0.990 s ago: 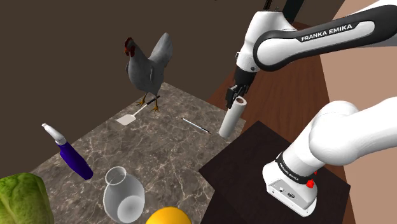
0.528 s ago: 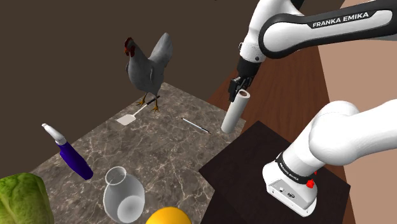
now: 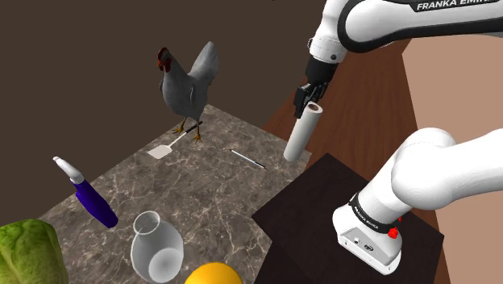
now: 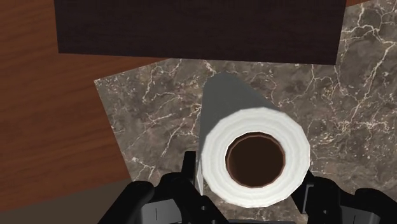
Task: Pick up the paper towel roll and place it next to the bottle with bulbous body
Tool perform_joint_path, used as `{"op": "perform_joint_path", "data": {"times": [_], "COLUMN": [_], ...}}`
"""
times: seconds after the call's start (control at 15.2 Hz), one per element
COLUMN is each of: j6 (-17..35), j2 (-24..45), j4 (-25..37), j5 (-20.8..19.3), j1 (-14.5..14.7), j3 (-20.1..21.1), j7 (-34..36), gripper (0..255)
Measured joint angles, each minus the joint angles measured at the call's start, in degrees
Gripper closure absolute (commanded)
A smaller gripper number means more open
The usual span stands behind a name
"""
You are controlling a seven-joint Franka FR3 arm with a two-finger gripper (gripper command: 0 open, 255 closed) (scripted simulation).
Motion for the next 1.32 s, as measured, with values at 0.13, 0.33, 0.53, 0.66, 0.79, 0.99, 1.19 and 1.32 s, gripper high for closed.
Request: {"op": "perform_joint_path", "data": {"times": [0.13, 0.33, 0.53, 0.66, 0.79, 0.99, 1.19, 1.32], "j6": [-1.48, -4.12, -6.41, -8.00, -9.39, -11.71, -14.01, -15.51], "j2": [-0.19, -0.68, -0.96, -1.09, -1.12, -0.79, -0.66, -0.56], "j4": [1.28, 3.44, 5.45, 6.90, 8.26, 10.92, 13.34, 14.94], "j5": [-0.12, -0.05, 0.00, -0.01, 0.03, 0.00, -0.06, -0.07], "j1": [-0.09, -0.03, 0.03, 0.03, 0.06, 0.07, 0.04, 0.04], "j3": [-0.12, 0.01, 0.12, 0.12, 0.18, 0.16, 0.08, 0.06], "j7": [-0.10, 0.13, 0.33, 0.38, 0.50, 0.55, 0.53, 0.57], "gripper": [255, 255, 255, 255, 255, 255, 255, 255]}}
